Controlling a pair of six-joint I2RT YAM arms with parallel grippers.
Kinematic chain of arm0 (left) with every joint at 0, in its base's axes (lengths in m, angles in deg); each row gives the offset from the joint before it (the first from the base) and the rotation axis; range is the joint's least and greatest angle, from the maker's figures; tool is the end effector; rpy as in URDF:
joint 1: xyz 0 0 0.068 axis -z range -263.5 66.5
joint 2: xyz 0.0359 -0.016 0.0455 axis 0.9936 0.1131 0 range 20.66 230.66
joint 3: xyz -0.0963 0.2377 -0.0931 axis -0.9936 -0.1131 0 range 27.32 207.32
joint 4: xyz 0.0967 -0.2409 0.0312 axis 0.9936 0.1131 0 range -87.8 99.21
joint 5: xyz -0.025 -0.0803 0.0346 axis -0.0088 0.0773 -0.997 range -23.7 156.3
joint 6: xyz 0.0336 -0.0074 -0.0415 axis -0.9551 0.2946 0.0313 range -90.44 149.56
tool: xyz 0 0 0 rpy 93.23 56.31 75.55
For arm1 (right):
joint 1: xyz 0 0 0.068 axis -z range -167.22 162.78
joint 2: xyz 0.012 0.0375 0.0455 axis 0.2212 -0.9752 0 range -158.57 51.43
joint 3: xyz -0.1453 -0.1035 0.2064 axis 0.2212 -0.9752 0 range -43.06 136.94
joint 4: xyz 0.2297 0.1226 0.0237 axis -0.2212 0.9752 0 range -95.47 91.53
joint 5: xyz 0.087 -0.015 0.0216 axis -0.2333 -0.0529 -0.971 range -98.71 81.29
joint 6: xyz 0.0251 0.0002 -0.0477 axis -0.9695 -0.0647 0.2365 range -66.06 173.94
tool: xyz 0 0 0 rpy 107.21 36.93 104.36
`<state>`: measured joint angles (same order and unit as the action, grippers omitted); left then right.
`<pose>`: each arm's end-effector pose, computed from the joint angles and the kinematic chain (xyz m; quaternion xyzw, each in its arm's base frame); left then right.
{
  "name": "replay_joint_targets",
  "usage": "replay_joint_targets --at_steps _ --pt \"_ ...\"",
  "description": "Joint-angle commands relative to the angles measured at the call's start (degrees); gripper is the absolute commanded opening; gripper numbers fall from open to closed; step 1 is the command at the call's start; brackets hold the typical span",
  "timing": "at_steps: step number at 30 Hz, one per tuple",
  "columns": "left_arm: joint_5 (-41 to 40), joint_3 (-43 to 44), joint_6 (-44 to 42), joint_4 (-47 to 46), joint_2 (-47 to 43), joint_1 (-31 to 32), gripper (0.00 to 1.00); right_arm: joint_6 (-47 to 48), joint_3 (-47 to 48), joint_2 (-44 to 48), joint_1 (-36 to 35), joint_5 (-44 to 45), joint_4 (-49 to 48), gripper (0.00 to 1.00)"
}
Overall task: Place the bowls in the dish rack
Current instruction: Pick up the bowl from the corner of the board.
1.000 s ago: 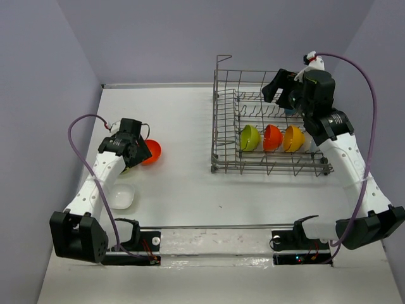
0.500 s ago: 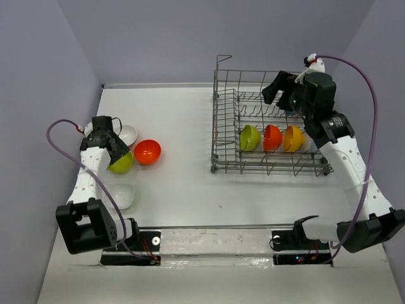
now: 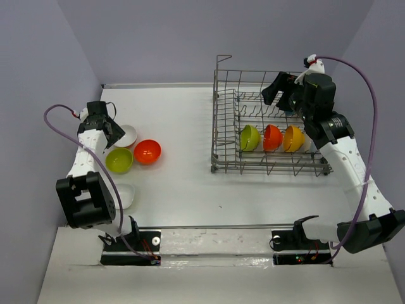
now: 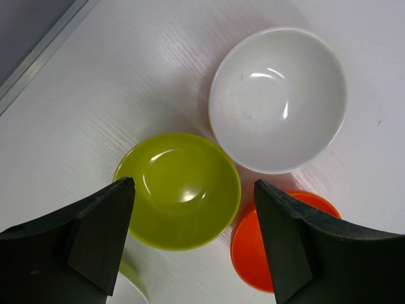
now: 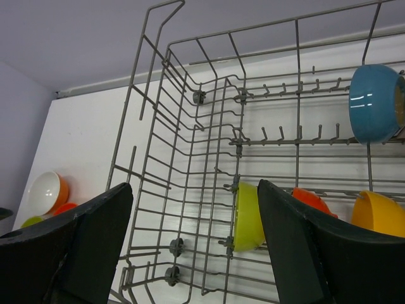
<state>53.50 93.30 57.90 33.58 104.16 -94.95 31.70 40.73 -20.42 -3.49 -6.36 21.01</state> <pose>0.3055 0.0698 0.2774 -0.3534 0.8617 0.0520 0.3603 0.2607 0.0746 0.4463 0.0537 0.7890 0.1865 0.5829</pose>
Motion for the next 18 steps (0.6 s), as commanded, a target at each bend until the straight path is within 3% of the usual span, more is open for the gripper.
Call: replay_joint_targets --at_steps 1,6,18 --pt "-0.12 5.11 -0.12 -2.81 4.29 -0.51 0.85 0.44 -0.47 1.89 -0.51 -0.94 -2.75 0.85" --pt "-0.3 10.48 -1.53 -0.7 9.21 -0.42 0.84 0.62 -0.73 2.07 -0.51 -1.03 -2.84 0.85" --pt "-1.27 11.46 -3.55 -1.4 13.0 -0.42 0.81 0.79 -0.91 2.07 -0.51 -1.65 -2.84 0.85"
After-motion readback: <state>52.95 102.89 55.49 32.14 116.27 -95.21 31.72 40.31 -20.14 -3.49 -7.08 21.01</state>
